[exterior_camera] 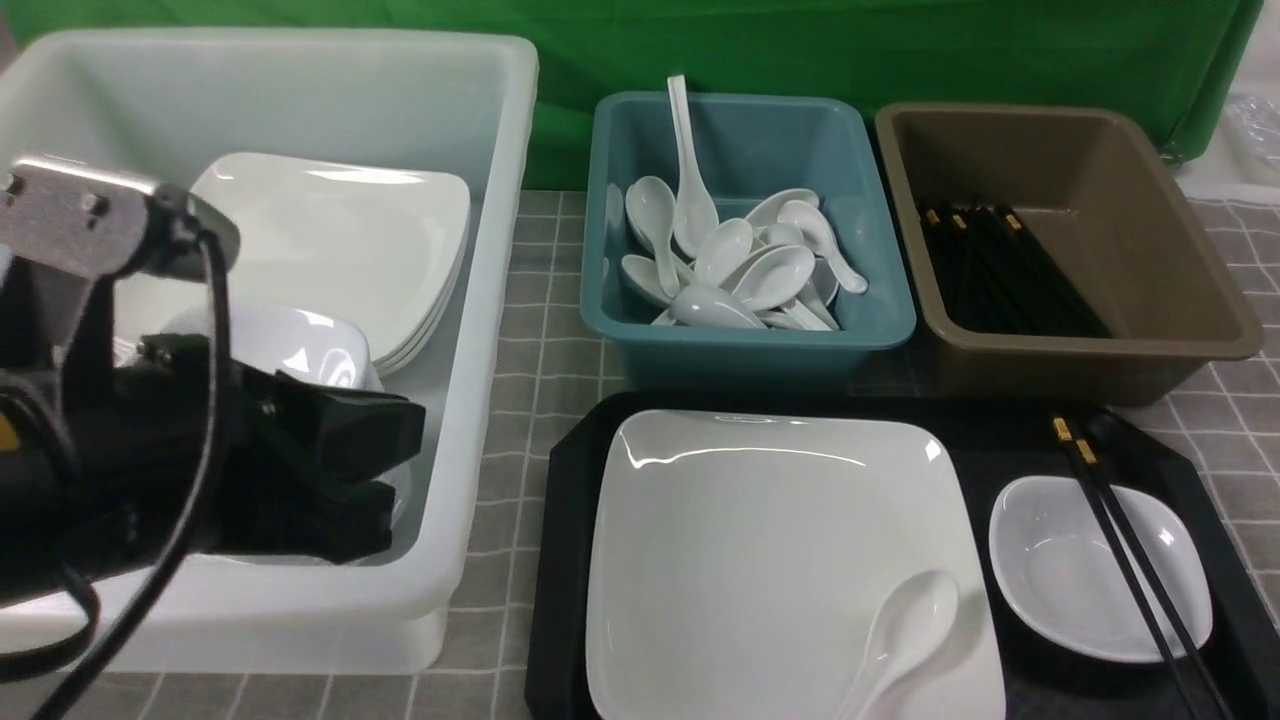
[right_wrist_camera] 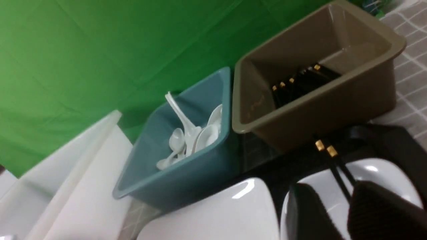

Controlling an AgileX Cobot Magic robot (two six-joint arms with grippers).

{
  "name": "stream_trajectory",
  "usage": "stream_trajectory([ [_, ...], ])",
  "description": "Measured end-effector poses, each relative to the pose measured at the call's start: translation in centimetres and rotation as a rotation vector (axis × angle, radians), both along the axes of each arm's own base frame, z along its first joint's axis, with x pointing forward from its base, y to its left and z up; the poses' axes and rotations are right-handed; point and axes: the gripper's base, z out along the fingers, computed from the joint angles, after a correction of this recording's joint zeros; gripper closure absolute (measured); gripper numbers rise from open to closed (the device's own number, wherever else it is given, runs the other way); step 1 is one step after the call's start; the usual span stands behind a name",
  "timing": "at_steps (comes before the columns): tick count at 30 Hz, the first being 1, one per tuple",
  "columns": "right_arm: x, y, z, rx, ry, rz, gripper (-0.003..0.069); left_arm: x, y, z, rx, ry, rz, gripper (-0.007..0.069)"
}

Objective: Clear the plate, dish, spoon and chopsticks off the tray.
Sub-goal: Use the right arm to grab a pair of chopsticks from the plate

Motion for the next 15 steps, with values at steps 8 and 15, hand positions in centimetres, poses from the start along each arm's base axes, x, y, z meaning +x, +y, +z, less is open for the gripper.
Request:
stream_trajectory([
  [8,2.4,1.8,8.6,-0.384,0.308,0.273,0.0475,0.3,-0.1,0.0,0.022,-0.033,-0.011,0.0604],
  [15,8.7,2.8,10.4,-0.638,0.637,0.404,0.0456,-1.2,0.5,1.8,0.002,-0.123,-0.025,0.0604],
])
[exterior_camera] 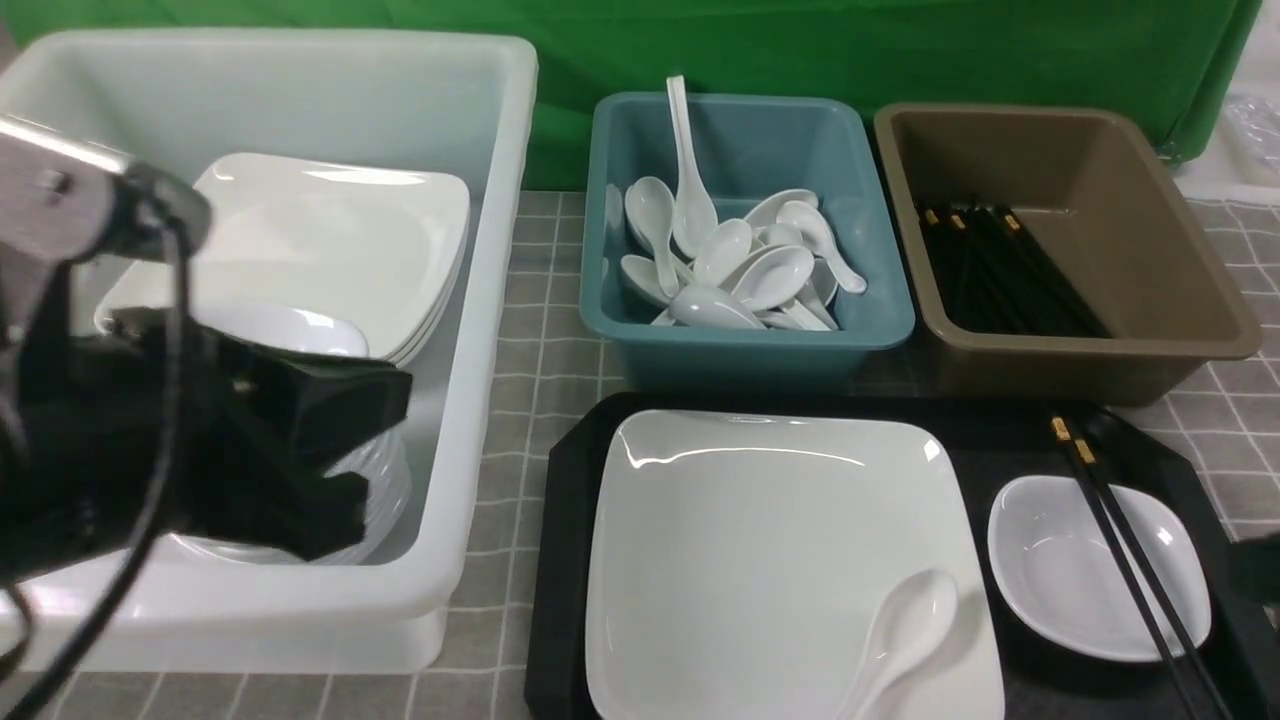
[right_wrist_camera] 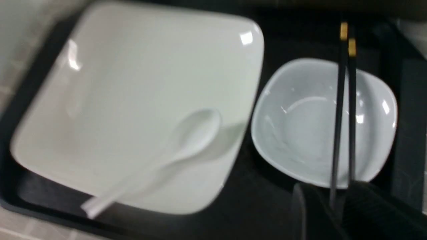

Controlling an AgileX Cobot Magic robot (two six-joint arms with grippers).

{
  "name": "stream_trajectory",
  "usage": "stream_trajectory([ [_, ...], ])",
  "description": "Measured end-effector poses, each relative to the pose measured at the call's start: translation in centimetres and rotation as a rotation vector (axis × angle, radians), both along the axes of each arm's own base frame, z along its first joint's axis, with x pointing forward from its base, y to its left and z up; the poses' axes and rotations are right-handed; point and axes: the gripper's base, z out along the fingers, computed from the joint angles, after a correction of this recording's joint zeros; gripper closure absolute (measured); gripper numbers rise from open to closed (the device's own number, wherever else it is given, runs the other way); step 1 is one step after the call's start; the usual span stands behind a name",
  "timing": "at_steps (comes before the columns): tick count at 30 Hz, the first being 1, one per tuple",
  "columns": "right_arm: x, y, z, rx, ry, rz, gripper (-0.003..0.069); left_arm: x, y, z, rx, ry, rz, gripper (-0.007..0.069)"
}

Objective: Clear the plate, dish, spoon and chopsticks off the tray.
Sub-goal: Use the right arm to grab a pair of chopsticks from the plate

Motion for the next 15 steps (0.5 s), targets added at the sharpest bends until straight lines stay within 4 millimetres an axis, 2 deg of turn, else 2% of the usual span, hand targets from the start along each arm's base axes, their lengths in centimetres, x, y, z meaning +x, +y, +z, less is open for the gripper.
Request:
stream_trajectory([
  [1,2.4,0.4,-0.7,-0.05,0.084,0.017,0.0433,-1.1,0.4,0.8,-0.004,-0.045,-0.014,0.0604],
  [2,3.0,0.5,-0.7,-0.06,0.093,0.019,0.0422,-1.4,0.5,1.0,-0.005,-0.061,-0.019,0.0604],
  [3,4.6,0.8,-1.5,-0.082,0.149,0.025,0.0398,-2.2,0.8,1.5,-0.005,-0.086,-0.032,0.0604],
  [6,7.4,1.3,-2.9,-0.111,0.234,0.036,0.0333,-4.1,1.4,2.3,0.005,-0.136,-0.064,0.0604],
  [9,10.3,1.6,-5.4,-0.175,0.334,0.046,0.0249,-5.7,2.1,2.9,0.002,-0.184,-0.076,0.0604],
  [10,10.3,1.6,-5.3,-0.18,0.331,0.045,0.0244,-5.9,2.1,2.9,0.002,-0.19,-0.077,0.0604],
  [15,13.6,1.3,-8.6,-0.3,0.421,0.019,0.0176,-6.8,2.6,3.2,0.017,-0.232,-0.077,0.0604],
])
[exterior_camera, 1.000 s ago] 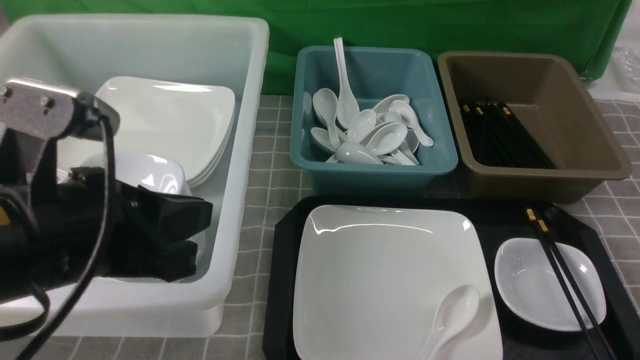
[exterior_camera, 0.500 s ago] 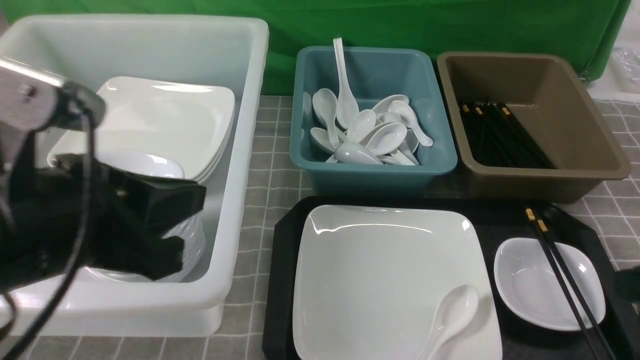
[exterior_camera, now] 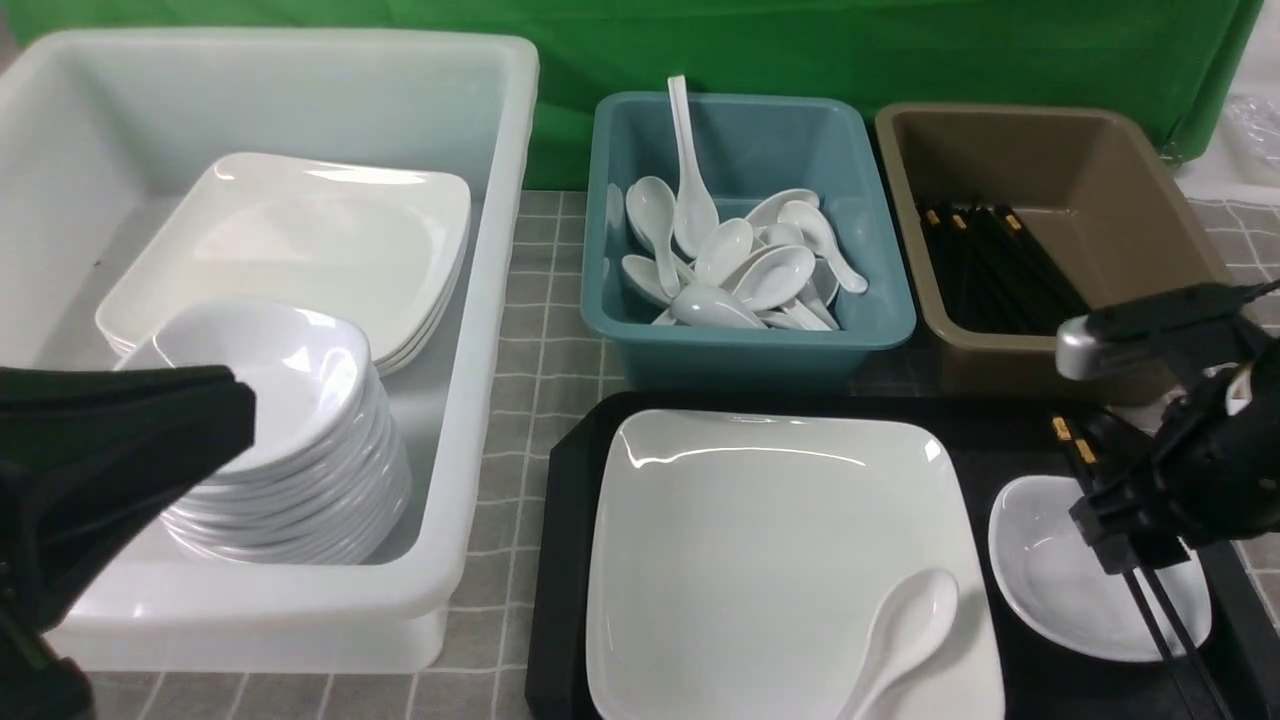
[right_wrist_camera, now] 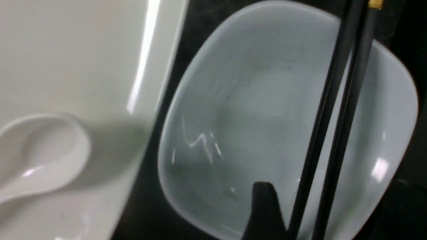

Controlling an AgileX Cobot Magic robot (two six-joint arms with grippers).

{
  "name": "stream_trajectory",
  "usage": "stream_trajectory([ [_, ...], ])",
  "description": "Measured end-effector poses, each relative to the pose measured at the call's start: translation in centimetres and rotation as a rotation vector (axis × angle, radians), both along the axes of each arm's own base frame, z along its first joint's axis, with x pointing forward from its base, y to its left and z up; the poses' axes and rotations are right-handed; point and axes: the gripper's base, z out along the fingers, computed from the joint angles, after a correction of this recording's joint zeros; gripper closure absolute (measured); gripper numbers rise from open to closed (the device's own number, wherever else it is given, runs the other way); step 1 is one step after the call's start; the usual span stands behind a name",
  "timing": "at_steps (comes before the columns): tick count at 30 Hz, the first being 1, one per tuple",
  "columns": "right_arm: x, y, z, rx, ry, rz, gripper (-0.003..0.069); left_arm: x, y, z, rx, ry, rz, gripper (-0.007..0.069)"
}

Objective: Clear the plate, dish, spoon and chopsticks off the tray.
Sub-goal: Use the right arm to grab a pair of chopsticks from the plate

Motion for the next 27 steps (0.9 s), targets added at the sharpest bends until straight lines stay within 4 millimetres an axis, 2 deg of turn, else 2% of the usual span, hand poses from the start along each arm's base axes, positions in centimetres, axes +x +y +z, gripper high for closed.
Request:
stream_trajectory([
  [5,1.5,0.1,-2.0,-0.011,0.025,-0.015,0.0173,-0.1,0.0,-0.2,0.012,0.014,-0.008,0.0604],
  [8,2.2,-0.7,-3.1,-0.01,0.035,-0.048,0.0173,-0.2,-0.1,-0.4,0.024,0.033,-0.019,0.0604],
  [19,2.9,-0.9,-5.2,-0.015,0.073,-0.052,0.0181,-0.3,-0.1,-0.5,0.028,0.046,-0.025,0.0604],
  [22,2.9,-0.8,-5.3,-0.016,0.077,-0.052,0.0233,-0.3,-0.1,-0.5,0.028,0.046,-0.025,0.0604],
  [27,2.9,-0.9,-5.3,-0.019,0.082,-0.046,0.0419,-0.3,-0.1,-0.5,0.025,0.047,-0.026,0.0604],
])
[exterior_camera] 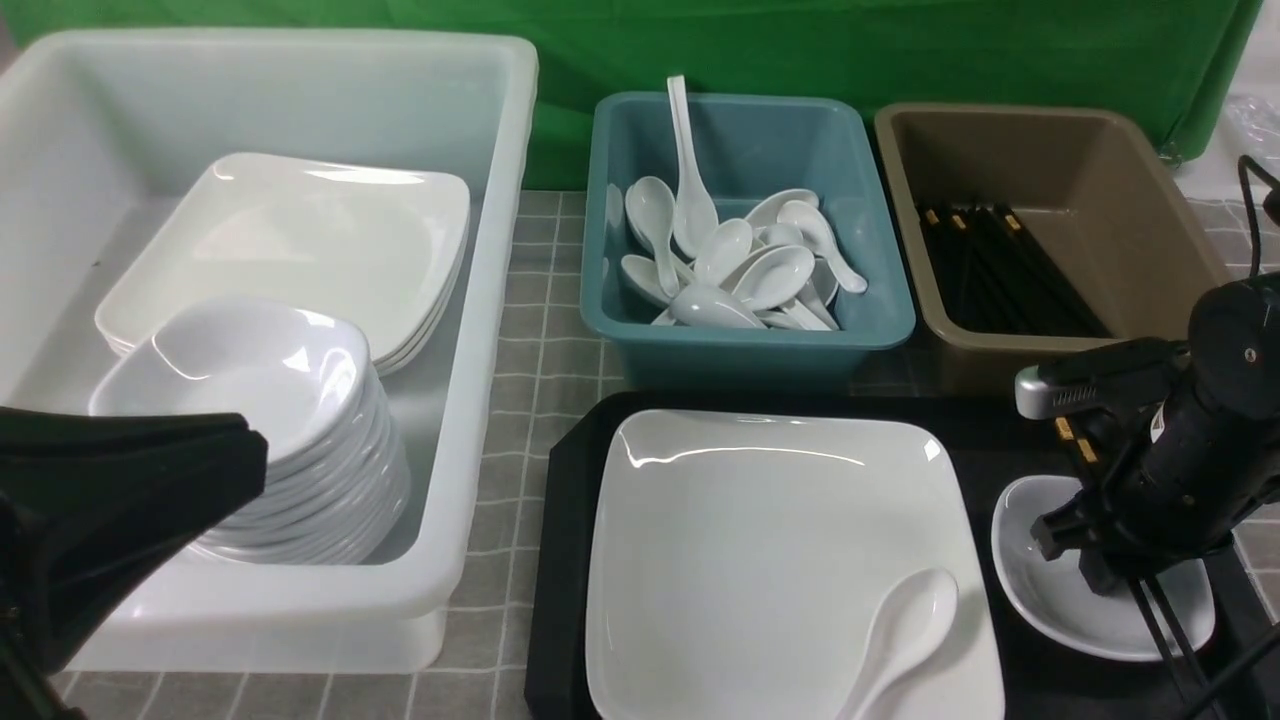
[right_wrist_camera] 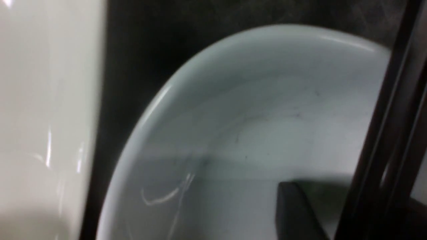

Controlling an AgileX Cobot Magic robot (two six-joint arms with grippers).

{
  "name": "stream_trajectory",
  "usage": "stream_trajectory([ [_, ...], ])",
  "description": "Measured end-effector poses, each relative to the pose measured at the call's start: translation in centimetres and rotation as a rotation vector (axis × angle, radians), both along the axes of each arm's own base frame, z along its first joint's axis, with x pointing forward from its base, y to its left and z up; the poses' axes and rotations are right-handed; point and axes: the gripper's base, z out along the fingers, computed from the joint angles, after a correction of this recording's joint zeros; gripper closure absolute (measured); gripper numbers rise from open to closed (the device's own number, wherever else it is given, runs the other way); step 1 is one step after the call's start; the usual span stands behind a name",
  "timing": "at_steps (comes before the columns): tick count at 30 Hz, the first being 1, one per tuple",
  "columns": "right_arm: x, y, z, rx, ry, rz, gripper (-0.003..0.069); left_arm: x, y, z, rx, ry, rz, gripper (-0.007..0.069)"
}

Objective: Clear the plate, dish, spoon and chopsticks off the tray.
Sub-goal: Use the right arm to grab a pair of chopsticks from the plate, then use the right arm to put the chopsticks into the small storage box on the right

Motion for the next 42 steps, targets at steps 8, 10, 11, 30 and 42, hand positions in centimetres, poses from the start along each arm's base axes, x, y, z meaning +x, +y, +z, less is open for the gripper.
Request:
stream_trajectory([
  [8,-0.8,0.6,0.9,-0.021,0.035,0.094,0.0543,0.0,0.0,0.0,0.004,-0.004,-0.003,0.0604],
  [10,-1.6,1.2,2.2,-0.026,0.035,0.121,0.0543,0.0,0.0,0.0,0.01,-0.009,-0.005,0.0604],
  [11,-1.9,1.4,2.7,-0.027,0.032,0.133,0.0543,0.0,0.0,0.0,0.011,-0.012,-0.006,0.0604],
  [30,12.1,-1.4,14.4,0.549,-0.339,-0.04,0.0543,0.8,0.4,1.7,-0.1,-0.161,0.089,0.0604],
  [42,21.3,-4.8,8.1,0.424,-0.425,-0.213,0.0372,0.7,0.3,1.4,-0.094,-0.129,0.075,0.0604],
])
